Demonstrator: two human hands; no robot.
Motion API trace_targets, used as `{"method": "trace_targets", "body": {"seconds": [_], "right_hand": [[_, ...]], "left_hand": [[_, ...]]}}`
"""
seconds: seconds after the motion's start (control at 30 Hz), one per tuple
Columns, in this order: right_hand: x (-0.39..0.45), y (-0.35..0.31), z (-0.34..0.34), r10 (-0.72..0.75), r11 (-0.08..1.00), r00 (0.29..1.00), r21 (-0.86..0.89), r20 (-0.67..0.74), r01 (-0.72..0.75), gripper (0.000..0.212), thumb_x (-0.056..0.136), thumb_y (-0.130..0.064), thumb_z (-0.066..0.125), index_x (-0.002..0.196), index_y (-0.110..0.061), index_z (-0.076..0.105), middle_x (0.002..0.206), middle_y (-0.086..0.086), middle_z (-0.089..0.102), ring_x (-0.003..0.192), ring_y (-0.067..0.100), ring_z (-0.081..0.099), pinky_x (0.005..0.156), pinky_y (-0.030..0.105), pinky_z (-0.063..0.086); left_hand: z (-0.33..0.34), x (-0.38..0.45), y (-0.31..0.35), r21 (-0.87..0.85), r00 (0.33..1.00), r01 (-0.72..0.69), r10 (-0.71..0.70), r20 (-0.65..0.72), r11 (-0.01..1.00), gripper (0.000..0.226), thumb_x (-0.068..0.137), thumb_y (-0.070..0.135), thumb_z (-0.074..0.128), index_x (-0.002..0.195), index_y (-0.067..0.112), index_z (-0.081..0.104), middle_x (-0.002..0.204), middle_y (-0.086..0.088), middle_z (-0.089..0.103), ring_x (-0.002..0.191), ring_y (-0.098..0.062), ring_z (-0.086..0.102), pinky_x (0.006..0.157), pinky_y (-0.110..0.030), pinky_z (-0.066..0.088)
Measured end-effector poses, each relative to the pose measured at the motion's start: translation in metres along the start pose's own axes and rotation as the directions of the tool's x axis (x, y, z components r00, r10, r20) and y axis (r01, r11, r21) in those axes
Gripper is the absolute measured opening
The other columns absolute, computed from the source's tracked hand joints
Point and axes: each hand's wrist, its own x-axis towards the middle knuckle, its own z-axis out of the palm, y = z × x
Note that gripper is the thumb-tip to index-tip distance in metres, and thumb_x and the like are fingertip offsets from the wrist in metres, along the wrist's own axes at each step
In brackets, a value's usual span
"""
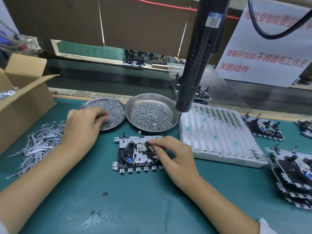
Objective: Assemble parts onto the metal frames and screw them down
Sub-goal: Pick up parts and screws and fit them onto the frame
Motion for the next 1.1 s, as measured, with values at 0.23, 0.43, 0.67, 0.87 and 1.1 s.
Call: {"method": "trace_targets", "body": {"seconds": [0.23,0.43,0.67,0.87,1.1], "right_hand": [[-0.001,-0.002,-0.001,-0.007,1.000,1.000,-0.005,0.008,0.007,0.020,0.085,-0.006,0.057,0.097,-0.007,0.073,0.085,-0.005,0.067,0.083,0.010,0.063,0.077,0.025,0.050],[0.007,-0.004,-0.002,-0.068,0.993,0.997,-0.094,-0.024,0.065,0.022,0.086,-0.005,0.057,0.102,-0.007,0.072,0.090,0.000,0.069,0.087,0.009,0.062,0.079,0.021,0.049],[0.083,-0.004,-0.006,0.191,0.848,0.972,-0.522,0.138,-0.093,0.038,0.093,-0.016,0.058,0.131,-0.011,0.056,0.127,0.009,0.057,0.115,0.018,0.053,0.098,0.029,0.040],[0.117,0.003,0.010,0.551,0.639,0.794,-0.742,0.257,-0.203,0.040,0.088,-0.026,0.067,0.123,-0.005,0.061,0.123,0.013,0.062,0.112,0.026,0.057,0.096,0.034,0.045],[0.108,0.013,0.006,0.513,0.768,0.853,-0.496,0.100,-0.404,0.029,0.080,-0.009,0.075,0.109,-0.008,0.070,0.111,0.008,0.068,0.098,0.017,0.062,0.085,0.020,0.044]], "left_hand": [[0.002,-0.002,0.000,0.075,1.000,0.002,-0.004,0.016,0.997,0.011,0.087,0.019,0.067,0.092,0.010,0.071,0.088,-0.012,0.072,0.084,-0.033,0.064,0.086,-0.041,0.035],[-0.010,-0.013,0.015,-0.208,0.999,0.000,-0.007,-0.033,0.978,0.006,0.085,0.014,0.069,0.084,0.009,0.071,0.079,-0.004,0.069,0.070,-0.018,0.060,0.072,-0.019,0.041],[-0.005,-0.034,0.034,-0.698,0.976,0.176,-0.216,0.031,0.694,0.026,0.078,0.006,0.073,0.079,0.032,0.070,0.078,0.023,0.070,0.072,0.006,0.063,0.073,-0.006,0.046],[-0.002,-0.045,0.041,-0.681,0.985,0.106,-0.170,-0.027,0.724,0.028,0.076,0.011,0.074,0.082,0.037,0.069,0.085,0.026,0.069,0.079,0.006,0.064,0.077,-0.005,0.044],[0.001,-0.051,0.047,-0.669,0.994,0.034,-0.094,-0.054,0.743,0.017,0.075,0.013,0.074,0.082,0.028,0.072,0.079,0.015,0.069,0.080,0.005,0.062,0.076,-0.003,0.039]]}}
